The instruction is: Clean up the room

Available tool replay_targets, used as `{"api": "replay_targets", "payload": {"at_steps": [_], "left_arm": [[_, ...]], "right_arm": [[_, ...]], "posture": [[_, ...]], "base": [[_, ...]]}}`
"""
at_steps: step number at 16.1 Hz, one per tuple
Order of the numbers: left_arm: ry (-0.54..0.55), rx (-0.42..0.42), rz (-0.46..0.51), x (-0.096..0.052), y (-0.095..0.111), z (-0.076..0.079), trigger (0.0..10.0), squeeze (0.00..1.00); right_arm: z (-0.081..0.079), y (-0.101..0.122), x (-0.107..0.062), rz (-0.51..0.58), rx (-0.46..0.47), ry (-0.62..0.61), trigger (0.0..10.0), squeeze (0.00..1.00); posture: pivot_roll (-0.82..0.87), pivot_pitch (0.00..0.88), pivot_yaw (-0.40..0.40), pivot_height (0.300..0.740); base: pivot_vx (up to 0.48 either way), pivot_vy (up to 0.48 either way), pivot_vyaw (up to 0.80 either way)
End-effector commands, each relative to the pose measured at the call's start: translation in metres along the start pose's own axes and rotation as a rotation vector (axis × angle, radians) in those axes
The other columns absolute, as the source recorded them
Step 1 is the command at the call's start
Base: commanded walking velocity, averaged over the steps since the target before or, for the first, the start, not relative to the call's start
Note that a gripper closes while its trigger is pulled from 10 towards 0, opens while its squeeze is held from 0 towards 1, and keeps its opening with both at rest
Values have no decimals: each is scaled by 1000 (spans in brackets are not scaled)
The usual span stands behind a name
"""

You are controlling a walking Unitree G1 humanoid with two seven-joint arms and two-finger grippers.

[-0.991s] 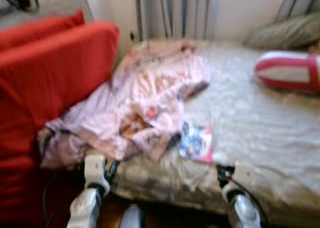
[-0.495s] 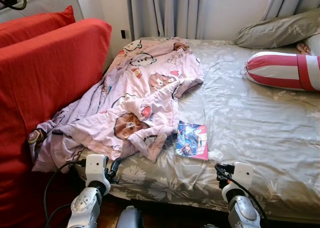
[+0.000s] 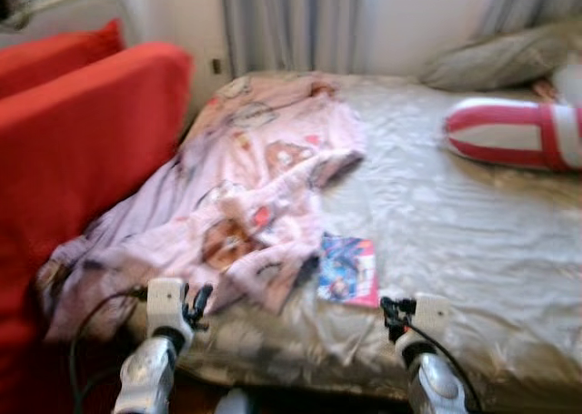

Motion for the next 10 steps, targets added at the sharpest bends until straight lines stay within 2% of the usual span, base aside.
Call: {"api": "replay_targets", "payload": {"at_steps": [1, 8, 10], "left_arm": [[-8, -6, -13, 0, -3, 3, 10000, 0], [-19, -3, -6, 0, -1, 7, 10000, 0], [-20, -10, 9, 1, 2, 9, 10000, 0]], "right_arm": [[4, -1, 0, -7, 8, -15, 10000, 0], [7, -1, 2, -20, 17, -27, 10000, 0], [6, 3, 6, -28, 17, -22, 10000, 0]], "posture": [[16, 27, 17, 640], [17, 31, 16, 640], [22, 34, 18, 640]], "base": [[330, 0, 0], [311, 0, 0], [0, 0, 0]]}}
Point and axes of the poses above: a point about 5 cm out from each wrist's last joint towards the gripper, its own x axis pointing out of the wrist towards the gripper, its own y axis along the axis of the wrist's last joint, z = x × y, the point moved 6 cm from there along x, pointing out of the wrist towards the gripper, and after that the axes turned 5 degrees about x, right-handed, at the moved point
